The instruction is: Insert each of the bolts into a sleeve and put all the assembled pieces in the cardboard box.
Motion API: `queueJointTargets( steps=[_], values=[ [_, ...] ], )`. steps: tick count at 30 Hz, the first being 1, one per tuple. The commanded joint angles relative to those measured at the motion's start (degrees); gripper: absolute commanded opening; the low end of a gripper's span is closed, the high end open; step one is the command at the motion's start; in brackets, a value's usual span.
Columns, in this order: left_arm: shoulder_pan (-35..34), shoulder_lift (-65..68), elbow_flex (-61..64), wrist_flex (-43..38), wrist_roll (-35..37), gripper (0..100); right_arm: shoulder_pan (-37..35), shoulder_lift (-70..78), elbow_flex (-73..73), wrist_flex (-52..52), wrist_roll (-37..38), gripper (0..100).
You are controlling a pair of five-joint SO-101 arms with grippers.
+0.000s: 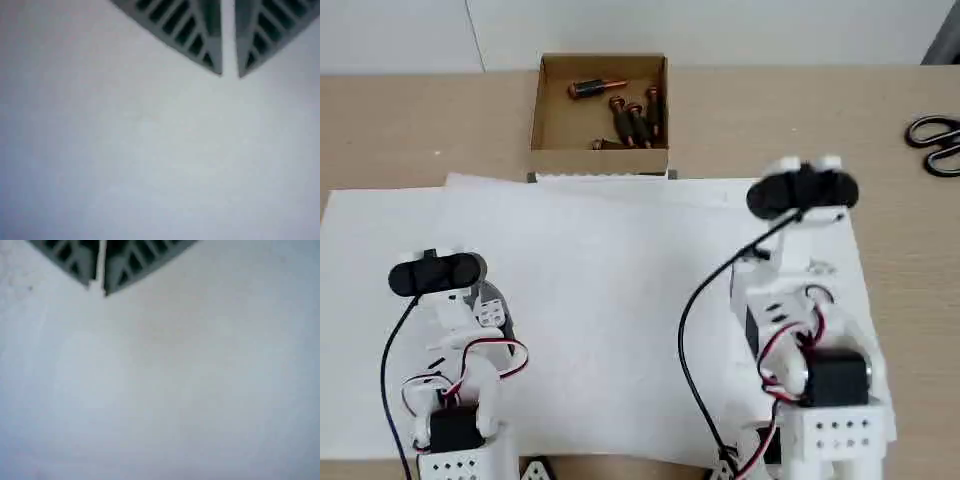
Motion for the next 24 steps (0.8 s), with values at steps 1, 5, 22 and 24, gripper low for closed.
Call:
queueJointTargets(
  steps=[1, 5, 22, 24],
  values=[
    [-0.26, -0.62, -0.22, 0.18, 0.09, 1, 0.66, -8.31, 9.85, -3.91, 1.49, 0.2],
    [-0.26, -0.62, -0.22, 0.18, 0.09, 1, 0.66, -17.80, 20.92, -6.90, 2.02, 0.2],
    [-0.26, -0.62, -0.22, 0.18, 0.09, 1, 11.65, -33.54, 44.13, -13.23, 2.11, 0.3],
    [-0.26, -0.62, -0.22, 0.18, 0.00, 1, 11.47, -33.54, 44.13, -13.14, 2.11, 0.3]
  ],
)
